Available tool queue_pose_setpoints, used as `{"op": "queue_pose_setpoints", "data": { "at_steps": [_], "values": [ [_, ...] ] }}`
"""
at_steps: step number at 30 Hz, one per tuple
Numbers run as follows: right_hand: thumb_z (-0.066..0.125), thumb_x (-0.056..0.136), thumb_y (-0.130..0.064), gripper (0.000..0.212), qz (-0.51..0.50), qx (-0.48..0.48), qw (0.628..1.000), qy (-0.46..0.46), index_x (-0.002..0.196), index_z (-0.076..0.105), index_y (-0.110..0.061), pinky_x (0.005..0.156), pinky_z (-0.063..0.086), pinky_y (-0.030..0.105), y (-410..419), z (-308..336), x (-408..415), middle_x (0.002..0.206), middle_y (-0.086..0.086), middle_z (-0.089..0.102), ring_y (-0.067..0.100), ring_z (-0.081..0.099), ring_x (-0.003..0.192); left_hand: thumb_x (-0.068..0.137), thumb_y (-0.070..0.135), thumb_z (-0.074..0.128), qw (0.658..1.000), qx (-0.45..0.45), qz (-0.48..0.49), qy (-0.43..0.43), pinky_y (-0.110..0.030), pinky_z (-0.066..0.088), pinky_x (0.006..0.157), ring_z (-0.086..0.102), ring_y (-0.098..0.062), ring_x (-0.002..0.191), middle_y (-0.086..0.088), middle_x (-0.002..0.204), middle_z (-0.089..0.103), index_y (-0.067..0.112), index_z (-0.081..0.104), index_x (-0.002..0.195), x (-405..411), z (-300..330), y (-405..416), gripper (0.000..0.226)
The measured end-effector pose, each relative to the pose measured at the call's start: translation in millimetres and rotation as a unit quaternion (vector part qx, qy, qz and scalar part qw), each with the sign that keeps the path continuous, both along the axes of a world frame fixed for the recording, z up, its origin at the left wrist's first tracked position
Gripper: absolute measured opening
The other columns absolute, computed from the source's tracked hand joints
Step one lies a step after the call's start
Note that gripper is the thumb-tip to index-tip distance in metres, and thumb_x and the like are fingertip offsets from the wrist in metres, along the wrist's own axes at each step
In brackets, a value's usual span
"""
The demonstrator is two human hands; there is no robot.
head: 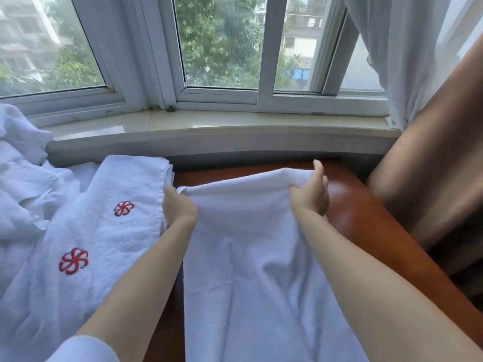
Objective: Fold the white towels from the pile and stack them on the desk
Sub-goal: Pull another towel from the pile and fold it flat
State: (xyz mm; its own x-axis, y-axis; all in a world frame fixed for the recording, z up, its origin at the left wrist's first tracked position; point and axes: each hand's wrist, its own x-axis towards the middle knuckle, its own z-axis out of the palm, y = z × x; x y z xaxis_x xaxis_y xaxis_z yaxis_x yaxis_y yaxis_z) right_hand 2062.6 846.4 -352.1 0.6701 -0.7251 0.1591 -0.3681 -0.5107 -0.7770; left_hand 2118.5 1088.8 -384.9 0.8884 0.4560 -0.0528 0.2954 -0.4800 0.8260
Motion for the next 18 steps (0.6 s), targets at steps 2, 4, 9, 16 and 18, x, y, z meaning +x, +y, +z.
{"op": "queue_pose_setpoints", "data": {
  "at_steps": [2,4,9,16,18],
  "values": [
    [0.055,0.081,-0.004,0.07,0.017,-0.045,0.998,-0.035,0.144,0.032,-0.023,0.086,0.042,0.035,-1,12,7,0.132,0.006,0.044,0.03,0.053,0.111,0.097,0.007,0.033,0.999,-0.03,0.018,-0.042,-0.043,0.048,0.078,0.056,-0.037,0.1,-0.018,0.116,0.054,0.01,0.035,0.121,7,11,-4,0.024],
    [0.052,0.081,-0.002,0.062,0.033,-0.098,0.995,0.002,0.14,0.042,-0.018,0.093,0.038,0.034,-5,12,13,0.133,0.008,0.043,0.028,0.044,0.119,0.092,0.001,0.037,0.999,-0.006,-0.017,-0.042,-0.048,0.049,0.089,0.054,-0.038,0.107,-0.017,0.126,0.051,0.015,0.027,0.136,12,13,-1,0.048],
    [0.048,0.089,-0.016,0.037,0.091,-0.098,0.951,0.279,0.125,0.057,-0.013,0.097,0.039,0.033,-10,-23,8,0.13,0.012,0.05,0.031,0.045,0.122,0.078,-0.008,0.045,0.943,0.272,-0.19,0.0,-0.04,0.042,0.097,0.042,-0.035,0.12,-0.016,0.136,0.044,0.007,0.045,0.134,16,-10,5,0.058],
    [0.04,0.097,-0.017,0.031,0.054,-0.081,0.941,0.323,0.121,0.058,-0.009,0.086,0.046,0.032,-5,-43,30,0.125,0.012,0.06,0.031,0.058,0.114,0.095,0.009,0.034,0.916,0.279,-0.255,0.138,-0.037,0.048,0.071,0.06,-0.032,0.097,-0.014,0.121,0.057,0.019,0.006,0.154,35,-40,-5,0.066],
    [0.041,0.097,-0.014,0.031,0.059,-0.099,0.949,0.295,0.126,0.051,-0.013,0.084,0.045,0.03,-8,-48,43,0.129,0.01,0.054,0.03,0.057,0.114,0.095,0.014,0.038,0.893,0.335,-0.264,0.147,-0.035,0.044,0.07,0.058,-0.031,0.102,-0.012,0.12,0.058,0.018,0.013,0.152,44,-43,-4,0.062]
  ]
}}
